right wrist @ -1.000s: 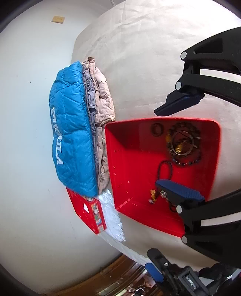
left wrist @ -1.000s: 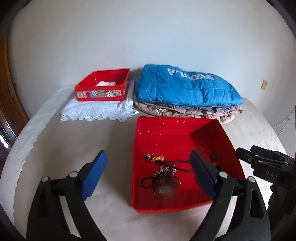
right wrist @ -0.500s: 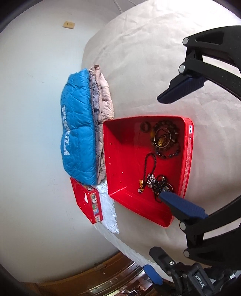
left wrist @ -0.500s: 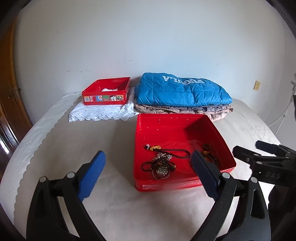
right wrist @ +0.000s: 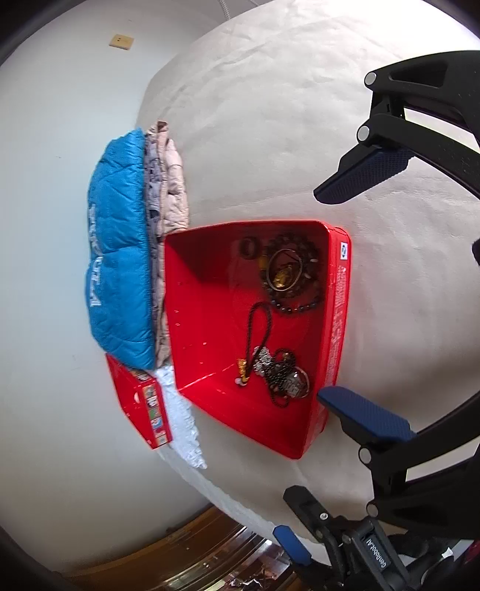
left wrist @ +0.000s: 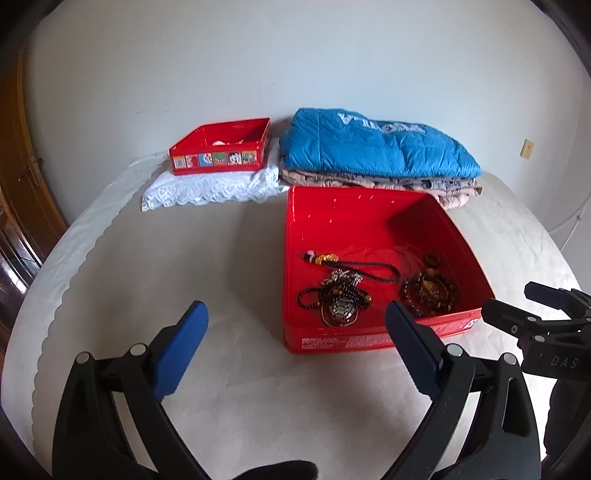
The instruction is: Organize jewelry
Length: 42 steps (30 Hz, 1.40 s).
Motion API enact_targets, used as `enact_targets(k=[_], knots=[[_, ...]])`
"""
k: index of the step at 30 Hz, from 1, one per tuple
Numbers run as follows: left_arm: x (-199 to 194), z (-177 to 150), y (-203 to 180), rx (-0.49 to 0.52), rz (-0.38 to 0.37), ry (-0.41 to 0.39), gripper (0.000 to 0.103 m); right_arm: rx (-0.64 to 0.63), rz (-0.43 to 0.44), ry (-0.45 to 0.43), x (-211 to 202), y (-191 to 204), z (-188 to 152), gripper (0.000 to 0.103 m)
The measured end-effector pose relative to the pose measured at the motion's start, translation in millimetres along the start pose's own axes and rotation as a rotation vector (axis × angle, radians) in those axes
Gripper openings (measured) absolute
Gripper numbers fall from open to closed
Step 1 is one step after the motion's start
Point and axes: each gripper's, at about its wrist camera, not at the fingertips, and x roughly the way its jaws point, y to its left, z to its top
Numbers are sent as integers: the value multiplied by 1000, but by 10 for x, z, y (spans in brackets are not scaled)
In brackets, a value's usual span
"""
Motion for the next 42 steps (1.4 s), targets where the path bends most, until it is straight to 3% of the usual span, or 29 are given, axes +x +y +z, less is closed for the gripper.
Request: enact_targets(k=[21,42], knots=[[256,-38,66,-9,13,85,96,-18,-39,25,9,-3,-30,99],[279,-47,53,-5,8,90,96,-18,-41,31,30,-3,-28,99]])
